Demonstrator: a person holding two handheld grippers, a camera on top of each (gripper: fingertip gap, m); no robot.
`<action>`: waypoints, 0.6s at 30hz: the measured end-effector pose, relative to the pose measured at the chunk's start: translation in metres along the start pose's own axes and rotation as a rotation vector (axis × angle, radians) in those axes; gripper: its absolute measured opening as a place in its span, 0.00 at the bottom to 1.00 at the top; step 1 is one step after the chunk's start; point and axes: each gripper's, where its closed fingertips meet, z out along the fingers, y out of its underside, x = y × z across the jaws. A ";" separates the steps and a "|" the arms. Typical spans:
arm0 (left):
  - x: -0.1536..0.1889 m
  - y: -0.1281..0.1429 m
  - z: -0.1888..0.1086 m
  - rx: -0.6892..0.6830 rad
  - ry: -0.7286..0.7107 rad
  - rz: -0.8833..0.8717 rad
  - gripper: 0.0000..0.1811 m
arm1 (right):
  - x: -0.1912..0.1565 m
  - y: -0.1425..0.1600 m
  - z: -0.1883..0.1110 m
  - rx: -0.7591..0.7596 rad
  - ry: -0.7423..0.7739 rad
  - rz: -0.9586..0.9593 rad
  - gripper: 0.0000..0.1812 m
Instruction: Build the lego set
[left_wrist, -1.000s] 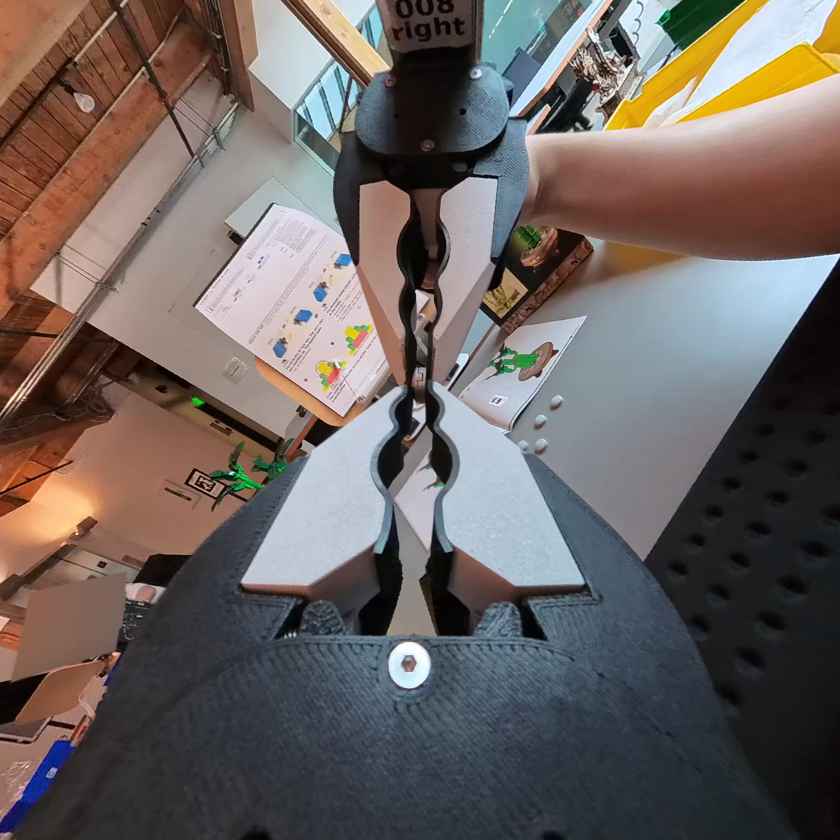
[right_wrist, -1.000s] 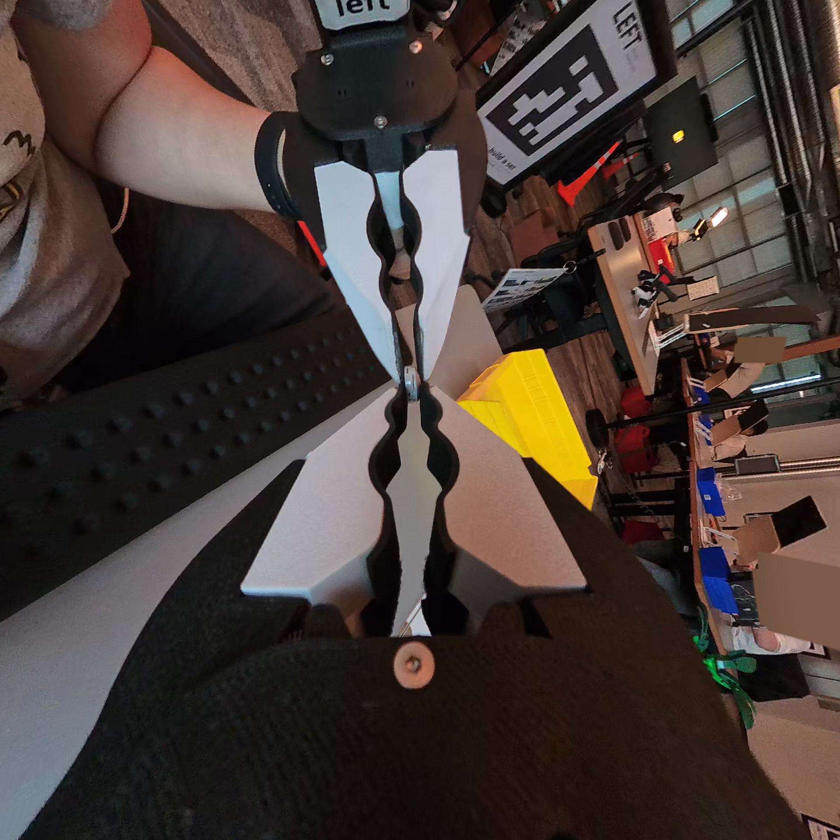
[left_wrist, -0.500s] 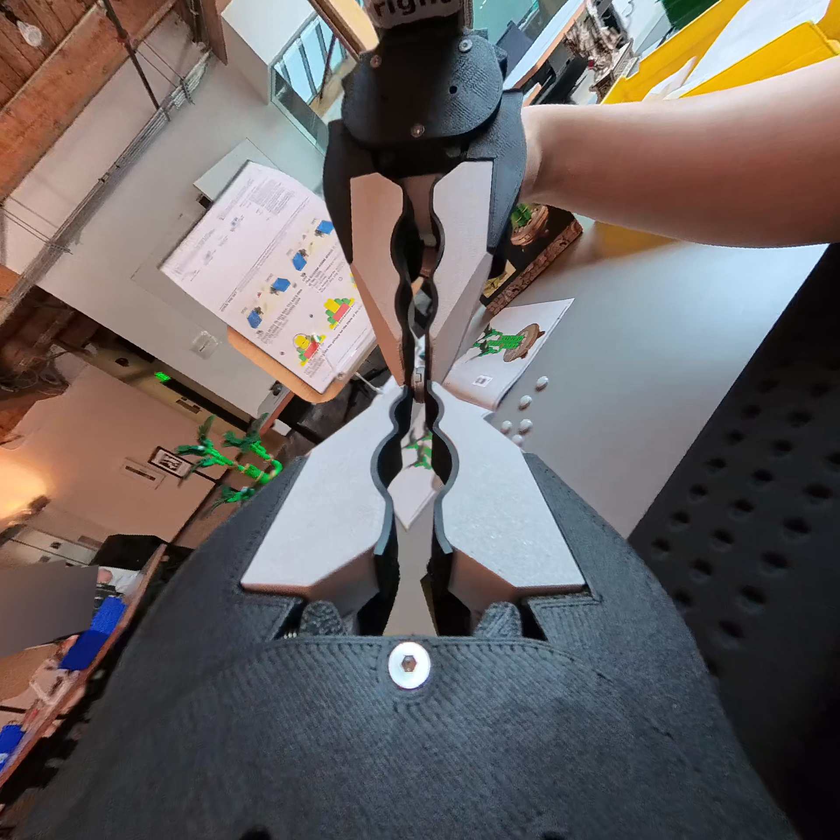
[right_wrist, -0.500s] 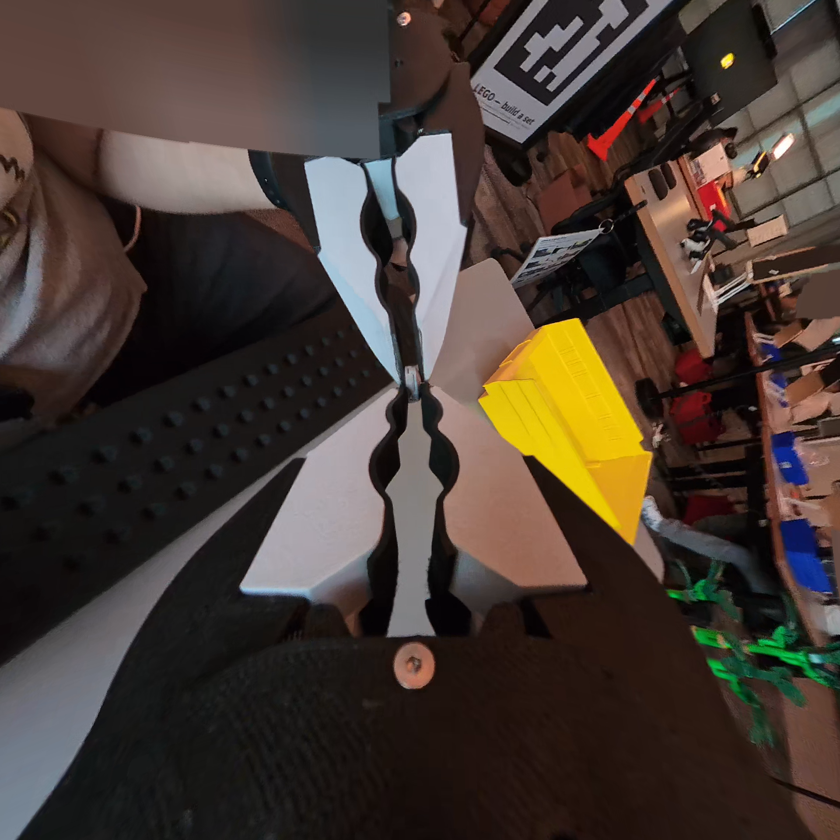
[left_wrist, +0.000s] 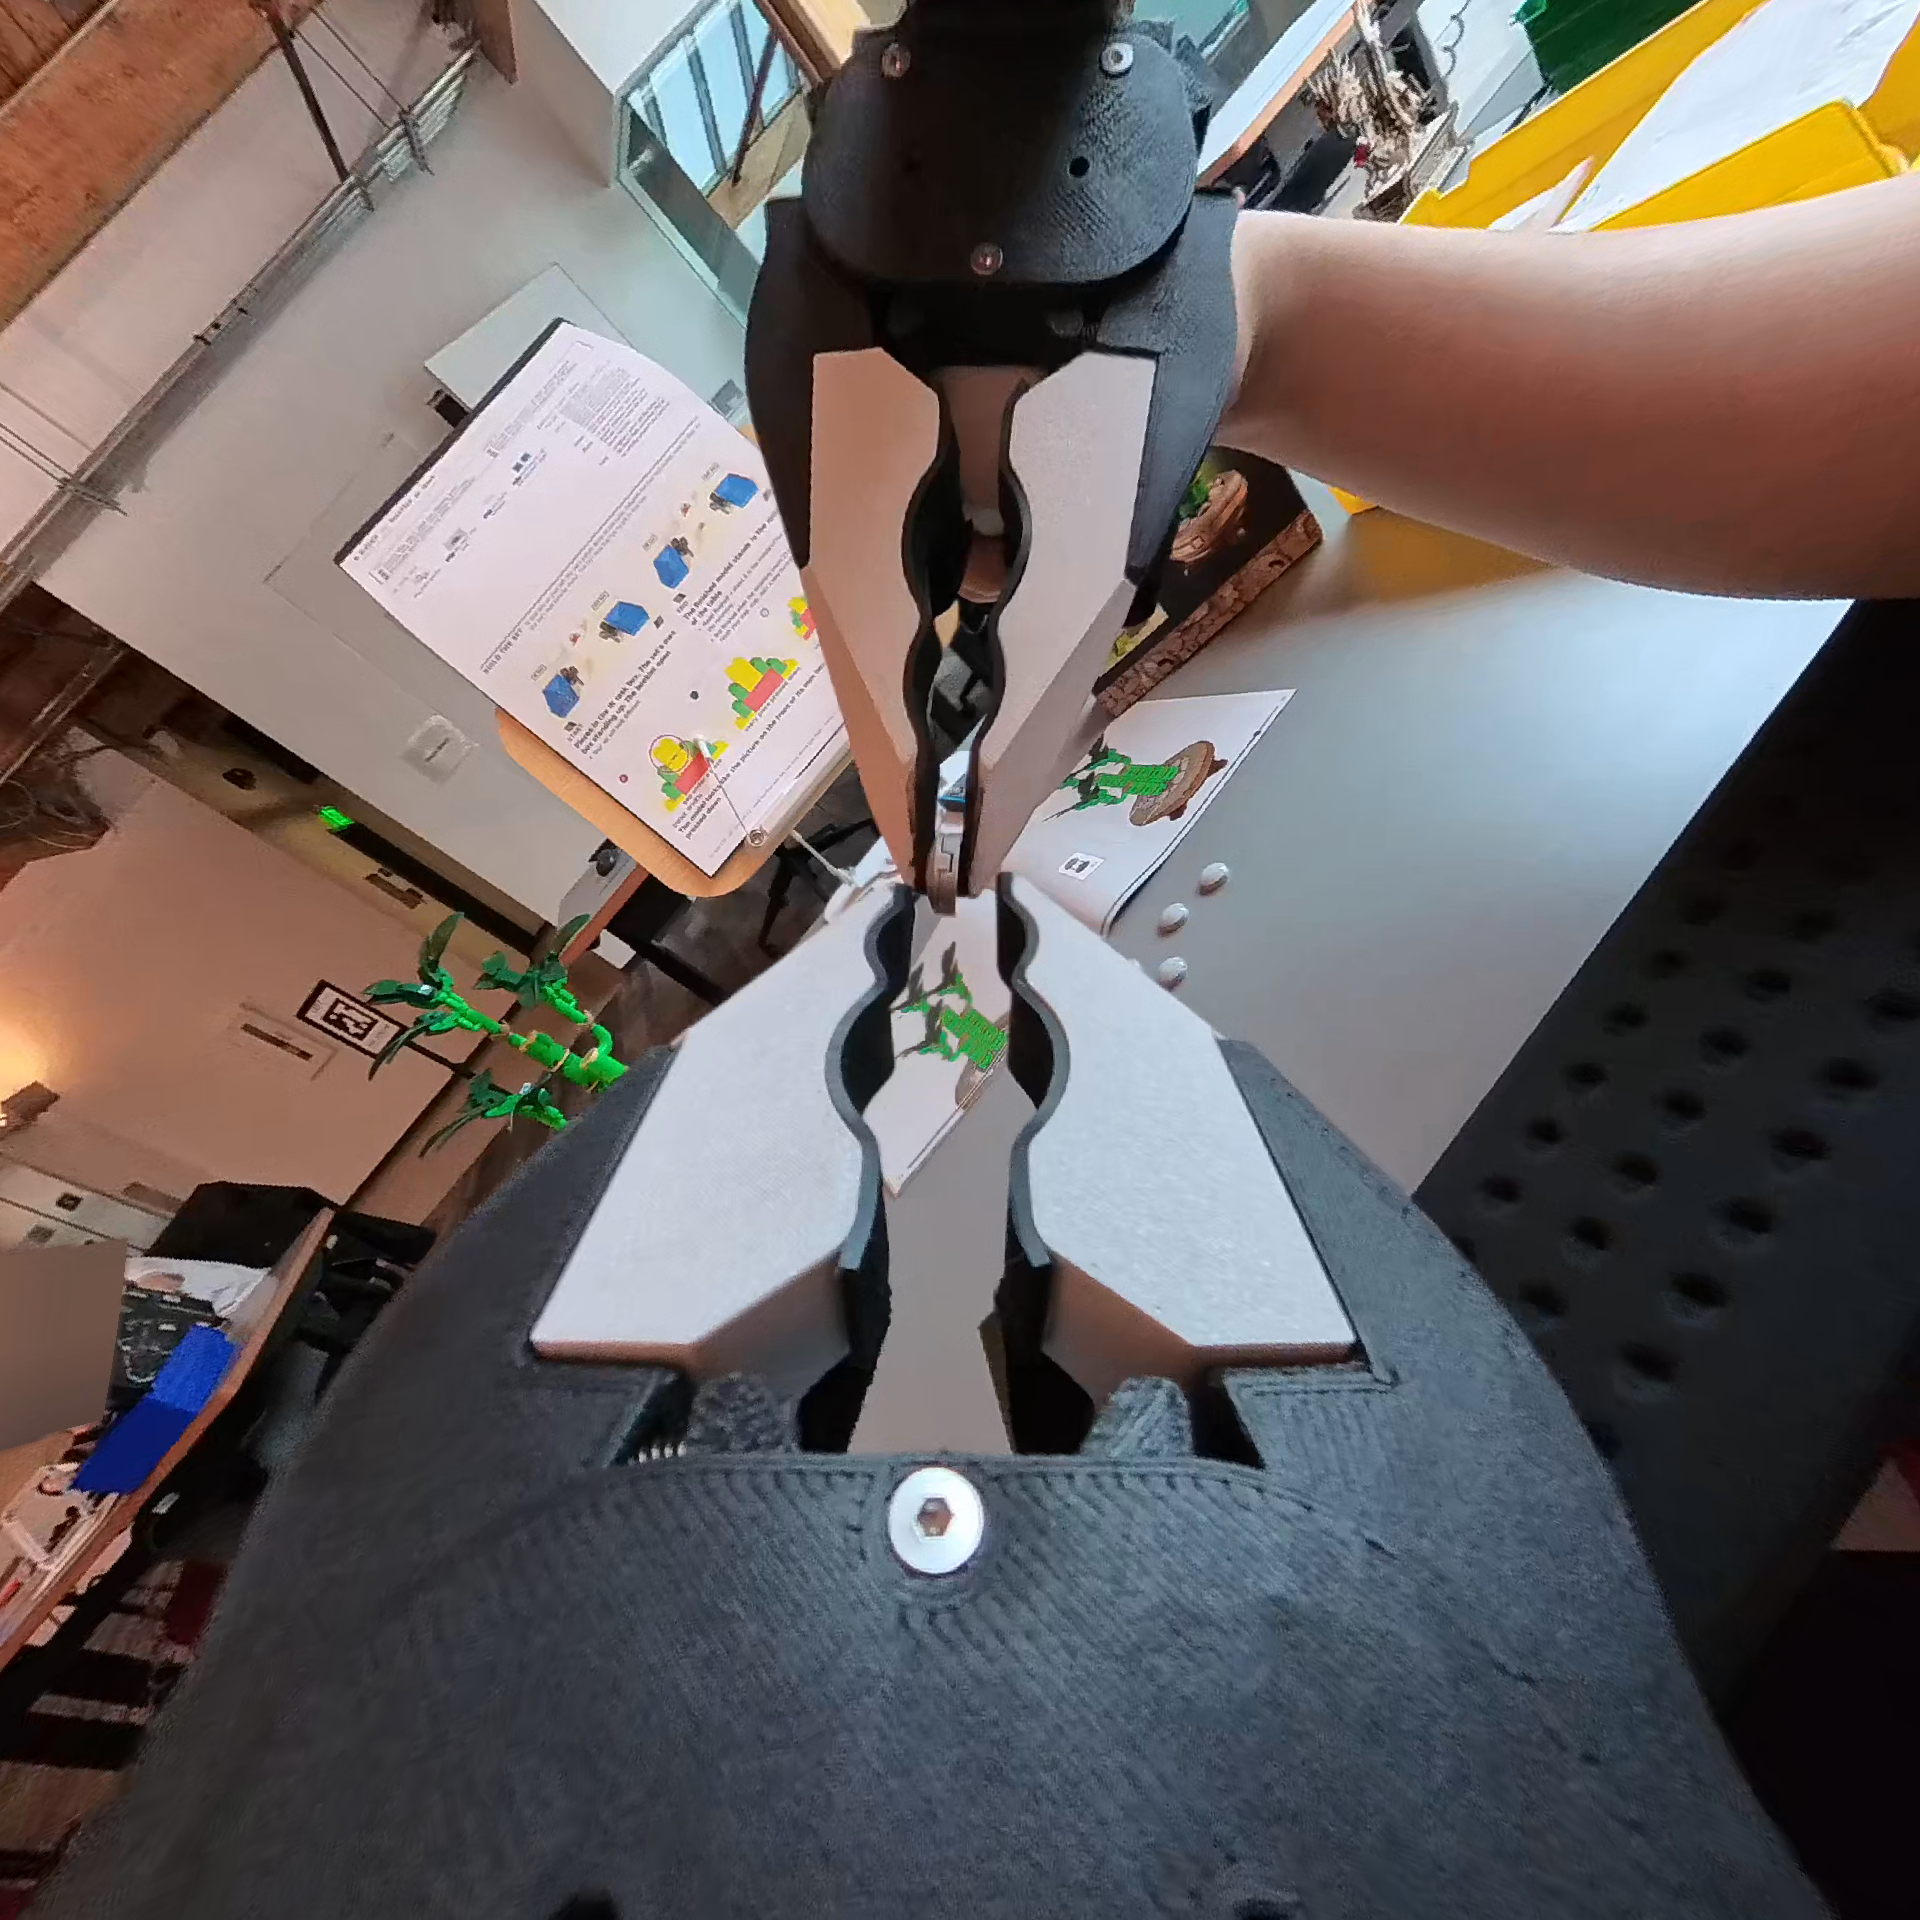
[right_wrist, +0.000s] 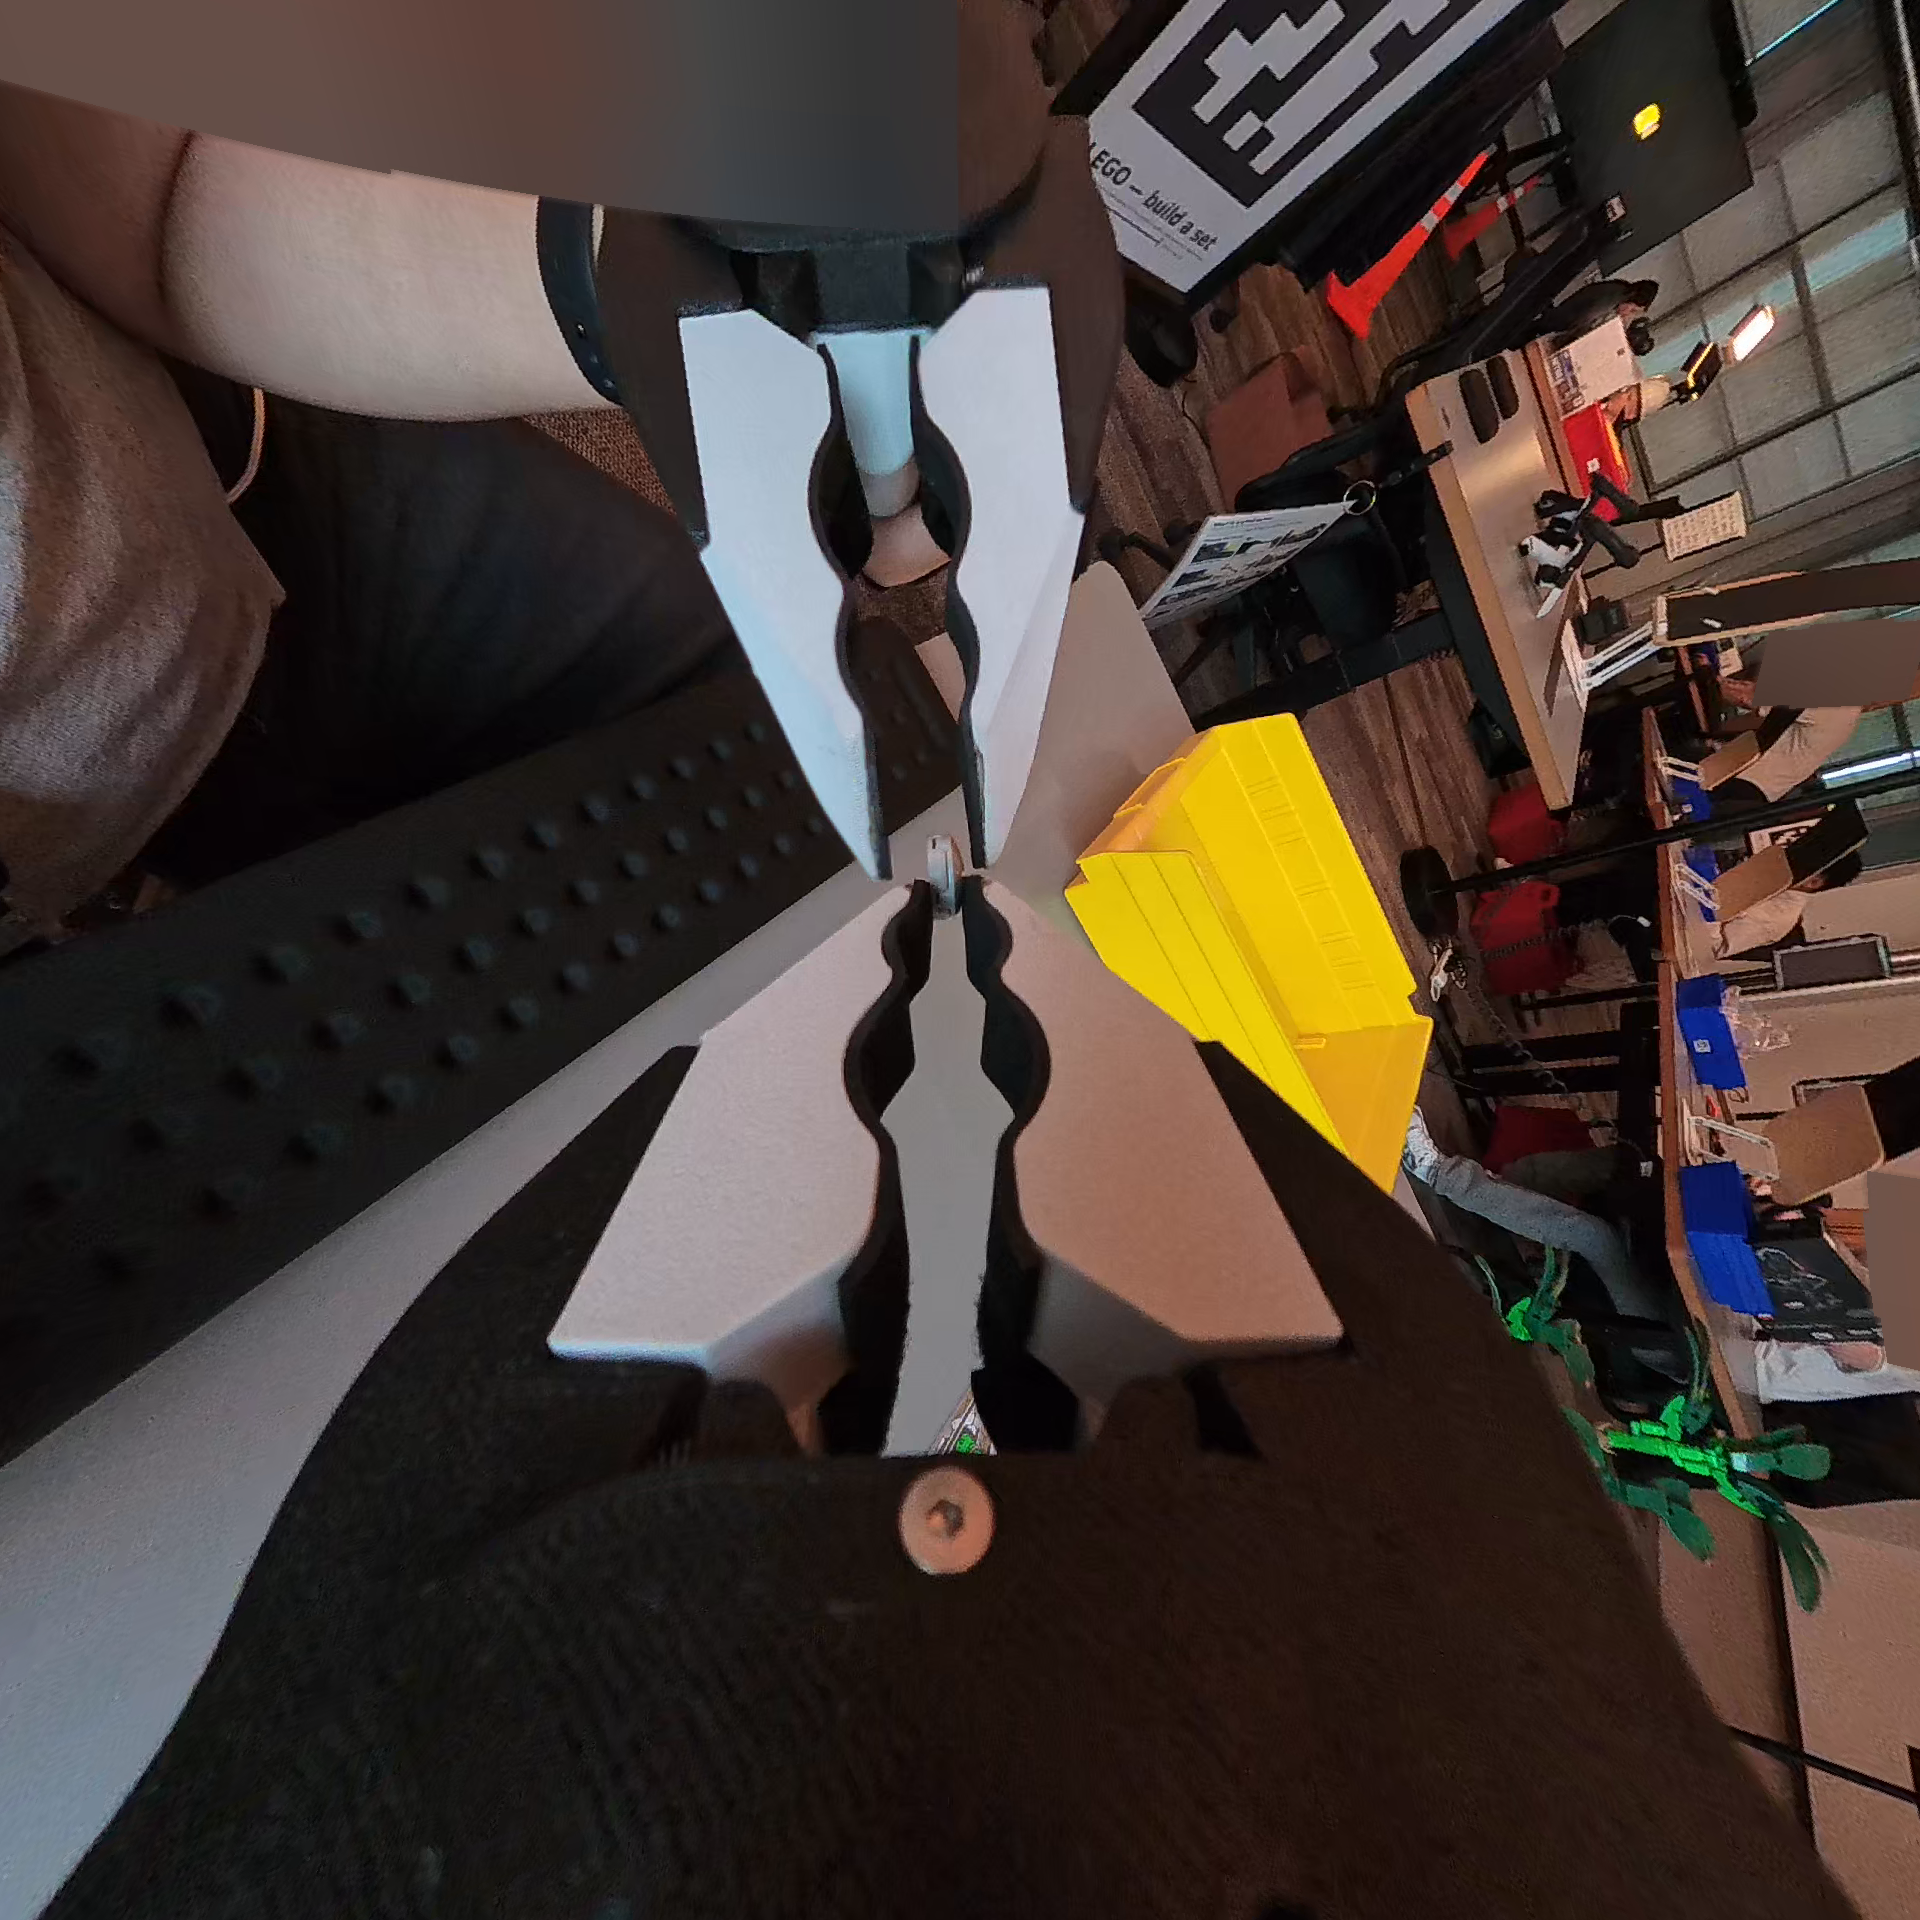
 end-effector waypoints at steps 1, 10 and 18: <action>0.000 -0.001 0.000 0.003 -0.001 0.004 0.07 | -0.001 0.001 0.001 -0.004 -0.005 0.001 0.03; 0.002 -0.002 0.000 -0.010 0.009 0.012 0.02 | -0.003 0.007 0.005 -0.030 -0.013 -0.027 0.03; 0.004 0.000 0.001 -0.025 0.014 0.012 0.03 | -0.005 0.009 0.006 -0.046 -0.019 -0.029 0.03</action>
